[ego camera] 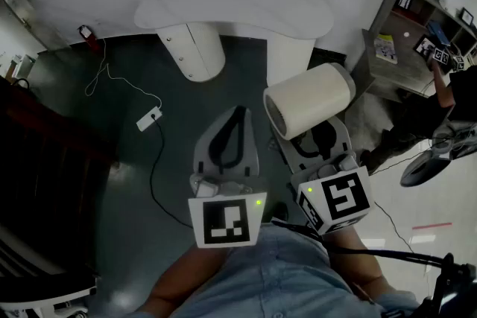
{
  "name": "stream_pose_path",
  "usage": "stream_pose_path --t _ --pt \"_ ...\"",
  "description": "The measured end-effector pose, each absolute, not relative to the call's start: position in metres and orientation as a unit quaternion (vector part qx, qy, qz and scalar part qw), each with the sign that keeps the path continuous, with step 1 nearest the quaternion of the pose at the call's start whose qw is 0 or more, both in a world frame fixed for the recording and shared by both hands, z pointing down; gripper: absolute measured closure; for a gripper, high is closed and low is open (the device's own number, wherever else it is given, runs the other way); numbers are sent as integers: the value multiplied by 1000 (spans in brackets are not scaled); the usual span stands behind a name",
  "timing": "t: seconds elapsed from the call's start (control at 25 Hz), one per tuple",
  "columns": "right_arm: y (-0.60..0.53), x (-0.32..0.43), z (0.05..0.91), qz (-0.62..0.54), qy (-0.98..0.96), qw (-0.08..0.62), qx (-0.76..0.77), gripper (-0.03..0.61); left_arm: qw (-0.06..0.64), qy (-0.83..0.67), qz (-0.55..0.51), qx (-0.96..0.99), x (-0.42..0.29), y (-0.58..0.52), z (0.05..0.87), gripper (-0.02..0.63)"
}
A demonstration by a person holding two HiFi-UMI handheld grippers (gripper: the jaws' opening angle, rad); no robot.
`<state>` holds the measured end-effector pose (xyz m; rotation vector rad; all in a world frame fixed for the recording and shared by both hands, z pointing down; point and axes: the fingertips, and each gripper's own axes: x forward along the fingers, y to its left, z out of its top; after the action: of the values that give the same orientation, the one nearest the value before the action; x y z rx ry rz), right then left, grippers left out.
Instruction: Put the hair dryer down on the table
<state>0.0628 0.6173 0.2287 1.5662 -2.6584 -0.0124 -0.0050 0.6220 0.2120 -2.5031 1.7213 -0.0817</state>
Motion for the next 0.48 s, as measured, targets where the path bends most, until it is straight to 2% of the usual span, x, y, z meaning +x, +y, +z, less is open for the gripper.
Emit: stream_pose_path --t 0.48 --pt "620 64 234 -1 -861 32 507 353 48 568 -24 -821 -5 622 216 601"
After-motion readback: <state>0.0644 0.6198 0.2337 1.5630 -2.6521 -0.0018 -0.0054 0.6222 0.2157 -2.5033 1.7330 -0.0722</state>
